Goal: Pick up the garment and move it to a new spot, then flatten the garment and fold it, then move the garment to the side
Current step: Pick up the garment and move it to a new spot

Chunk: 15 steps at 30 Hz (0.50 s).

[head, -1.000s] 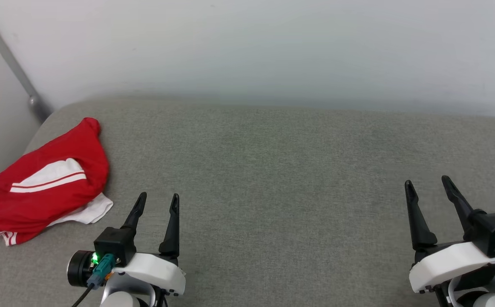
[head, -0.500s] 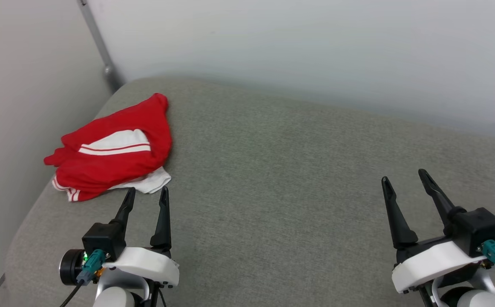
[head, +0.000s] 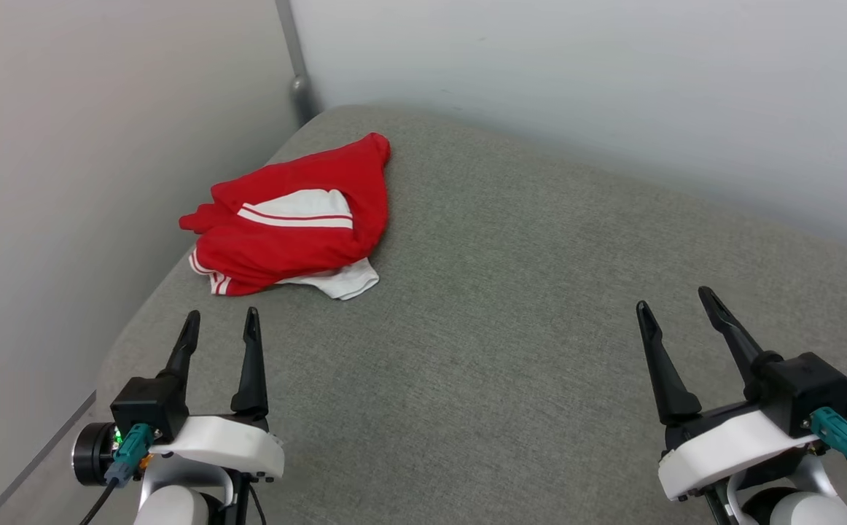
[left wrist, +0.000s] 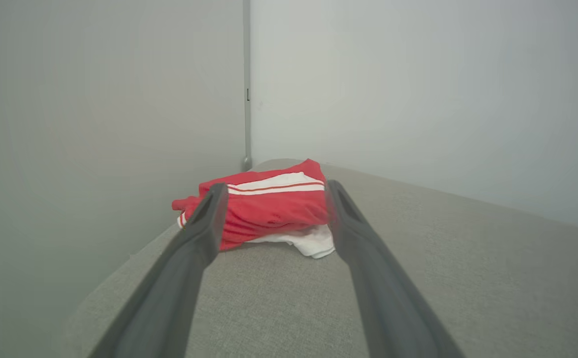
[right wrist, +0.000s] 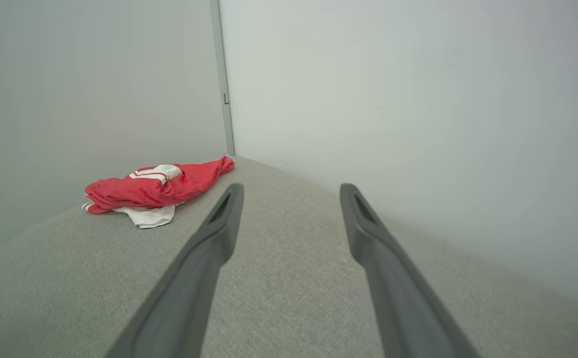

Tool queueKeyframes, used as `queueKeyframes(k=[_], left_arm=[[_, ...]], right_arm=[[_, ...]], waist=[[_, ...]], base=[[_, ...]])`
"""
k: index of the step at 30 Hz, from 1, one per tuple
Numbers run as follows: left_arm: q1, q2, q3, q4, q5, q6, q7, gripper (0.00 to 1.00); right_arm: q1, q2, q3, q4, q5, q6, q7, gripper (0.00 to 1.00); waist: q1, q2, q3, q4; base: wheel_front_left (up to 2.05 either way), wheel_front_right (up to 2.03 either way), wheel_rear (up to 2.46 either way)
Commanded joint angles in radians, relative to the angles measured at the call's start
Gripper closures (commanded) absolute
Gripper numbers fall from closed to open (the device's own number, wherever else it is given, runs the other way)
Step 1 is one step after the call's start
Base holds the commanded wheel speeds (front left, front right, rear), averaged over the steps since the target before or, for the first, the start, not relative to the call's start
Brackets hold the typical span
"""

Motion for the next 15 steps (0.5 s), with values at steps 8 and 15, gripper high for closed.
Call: queueKeyframes(k=[8, 15], left_arm=[[-0.007, 0.0, 0.014, -0.011, 0.009, 0.004, -0.003, 0.0], [-0.046, 0.011, 0.016, -0.008, 0.019, -0.001, -0.003, 0.0]], right_arm=[[-0.024, -0.005, 0.0, 0.017, 0.007, 0.0, -0.011, 0.0], [-0.039, -0.014, 0.001, 0.027, 0.008, 0.0, -0.011, 0.0]], waist=[[-0.0001, 0.0, 0.017, 0.032], [-0.0001, 0.0, 0.028, 0.021]], base=[[0.0, 0.0, 0.0], [0.0, 0.0, 0.0]])
